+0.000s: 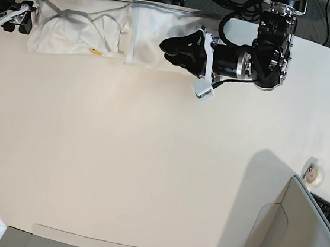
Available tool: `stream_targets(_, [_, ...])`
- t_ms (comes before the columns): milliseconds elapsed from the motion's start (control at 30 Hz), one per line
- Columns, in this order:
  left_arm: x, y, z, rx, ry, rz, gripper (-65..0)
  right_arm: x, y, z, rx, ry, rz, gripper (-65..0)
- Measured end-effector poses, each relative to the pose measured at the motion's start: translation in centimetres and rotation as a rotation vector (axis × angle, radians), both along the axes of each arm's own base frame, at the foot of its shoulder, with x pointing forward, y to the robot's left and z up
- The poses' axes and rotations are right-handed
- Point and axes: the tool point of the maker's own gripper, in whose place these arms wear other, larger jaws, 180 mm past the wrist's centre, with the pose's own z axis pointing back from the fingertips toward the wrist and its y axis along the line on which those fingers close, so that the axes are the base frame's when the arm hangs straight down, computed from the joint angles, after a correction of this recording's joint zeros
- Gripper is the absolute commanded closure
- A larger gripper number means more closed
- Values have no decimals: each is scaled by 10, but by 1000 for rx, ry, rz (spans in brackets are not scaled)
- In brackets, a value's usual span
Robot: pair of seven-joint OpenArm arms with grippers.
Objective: Layout the t-shirt on the table in an organized manner, then fold the t-shirt properly
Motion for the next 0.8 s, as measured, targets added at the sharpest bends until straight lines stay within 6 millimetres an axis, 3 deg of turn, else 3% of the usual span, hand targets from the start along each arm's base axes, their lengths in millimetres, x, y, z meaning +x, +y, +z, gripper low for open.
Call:
stream_targets(200, [0, 0, 0, 0, 0, 0, -204, -3, -2, -21, 82, 21, -40, -272])
stream_targets(367, [0, 0, 0, -1, 1, 0, -204, -5, 1, -32, 187, 14, -62, -275])
stream_targets(500, [0, 0, -1, 6, 1, 0, -204, 1, 2, -23, 212, -29, -50, -336])
stream_targets(800, [-8, 1, -7, 9, 28, 0, -204, -19, -24, -16, 170, -14, -122, -413])
